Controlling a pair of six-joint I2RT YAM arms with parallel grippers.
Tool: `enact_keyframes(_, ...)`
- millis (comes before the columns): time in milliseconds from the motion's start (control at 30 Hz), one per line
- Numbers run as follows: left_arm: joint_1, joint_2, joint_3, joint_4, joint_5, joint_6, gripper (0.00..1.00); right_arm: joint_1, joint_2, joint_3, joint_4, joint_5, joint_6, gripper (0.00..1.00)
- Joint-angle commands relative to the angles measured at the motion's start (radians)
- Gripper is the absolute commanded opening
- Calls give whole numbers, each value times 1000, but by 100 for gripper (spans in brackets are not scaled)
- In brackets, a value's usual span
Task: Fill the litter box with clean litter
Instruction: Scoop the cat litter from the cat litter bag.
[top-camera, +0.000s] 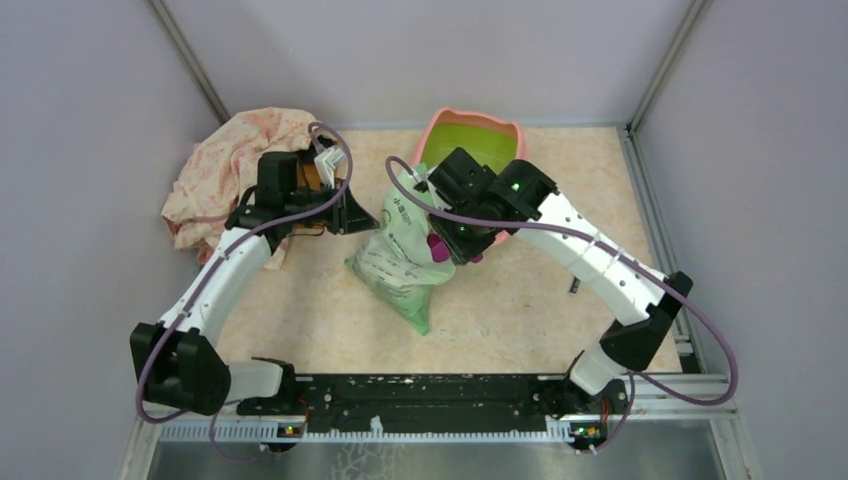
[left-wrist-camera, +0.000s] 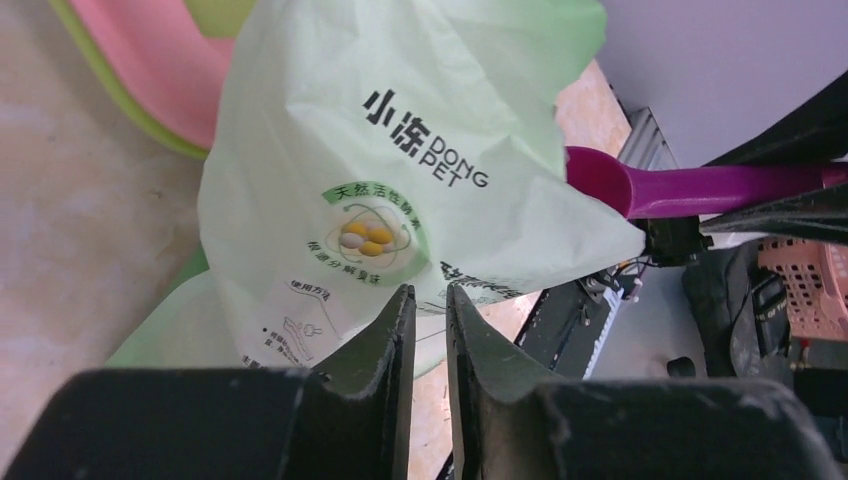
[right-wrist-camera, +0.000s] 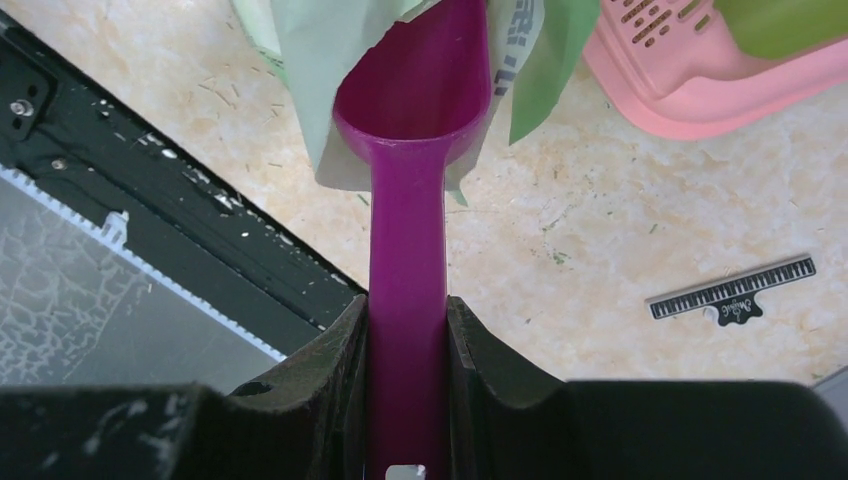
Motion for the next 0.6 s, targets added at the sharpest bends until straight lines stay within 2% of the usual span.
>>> enact_keyframes(0, -5, 24, -6, -24, -97, -21, 23, -8, 52, 51, -3, 63, -13, 0)
enact_keyframes(300, -5, 52, 18, -51, -155, -9, 23, -7, 156, 131, 24, 19, -43, 0)
enact_keyframes(567, -4, 2, -7, -78, -221, -12, 22, -8, 240, 146, 92, -66, -86, 0)
